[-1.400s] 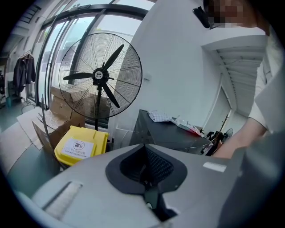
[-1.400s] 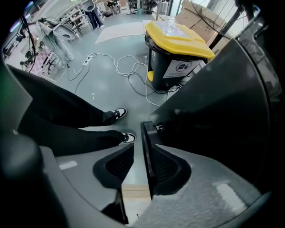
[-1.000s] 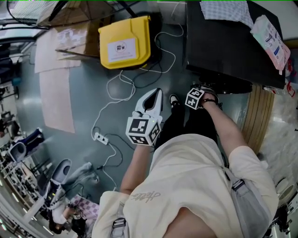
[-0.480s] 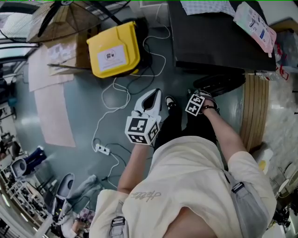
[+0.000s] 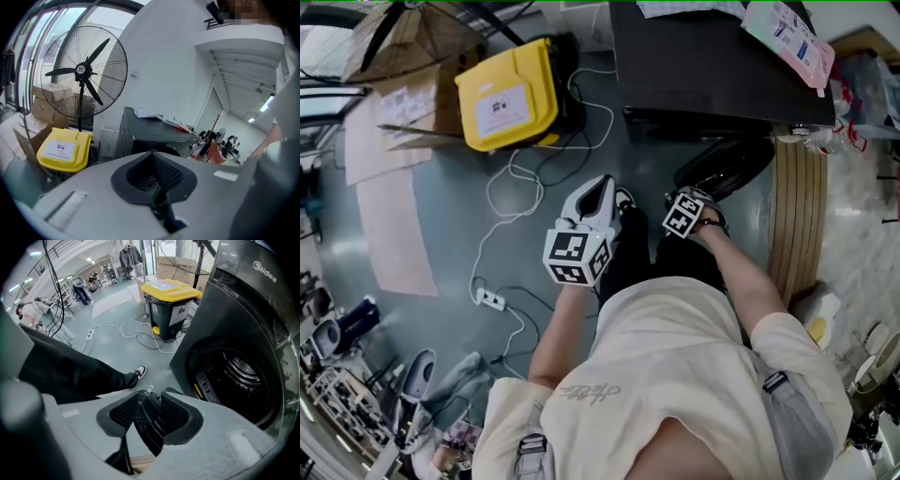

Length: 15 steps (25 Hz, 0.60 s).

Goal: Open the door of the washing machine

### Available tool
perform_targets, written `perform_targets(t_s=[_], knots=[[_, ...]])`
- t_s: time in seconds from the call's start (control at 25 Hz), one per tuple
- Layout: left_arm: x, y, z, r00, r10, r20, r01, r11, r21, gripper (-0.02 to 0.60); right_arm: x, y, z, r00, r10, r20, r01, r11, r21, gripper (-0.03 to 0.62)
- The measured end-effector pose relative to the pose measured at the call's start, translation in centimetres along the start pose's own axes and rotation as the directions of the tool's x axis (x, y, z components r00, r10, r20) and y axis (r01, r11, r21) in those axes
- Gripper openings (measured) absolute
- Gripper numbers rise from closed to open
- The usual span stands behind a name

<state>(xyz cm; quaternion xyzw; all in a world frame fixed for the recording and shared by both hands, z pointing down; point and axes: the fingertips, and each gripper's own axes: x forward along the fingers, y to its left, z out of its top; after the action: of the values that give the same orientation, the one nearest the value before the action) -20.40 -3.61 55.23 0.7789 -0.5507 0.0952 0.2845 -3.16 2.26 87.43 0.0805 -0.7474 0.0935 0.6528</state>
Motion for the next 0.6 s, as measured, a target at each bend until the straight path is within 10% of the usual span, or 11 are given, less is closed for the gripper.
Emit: perform_targets(t_s=[0.6], knots=[[-1.6, -10.4, -1.4, 1.0, -0.014, 0.011, 0.013, 0.997, 0.074, 0.018, -2.9, 2.0, -9.8, 0.993, -0.049, 0.11, 0.035, 0.991, 0.128, 0.173]])
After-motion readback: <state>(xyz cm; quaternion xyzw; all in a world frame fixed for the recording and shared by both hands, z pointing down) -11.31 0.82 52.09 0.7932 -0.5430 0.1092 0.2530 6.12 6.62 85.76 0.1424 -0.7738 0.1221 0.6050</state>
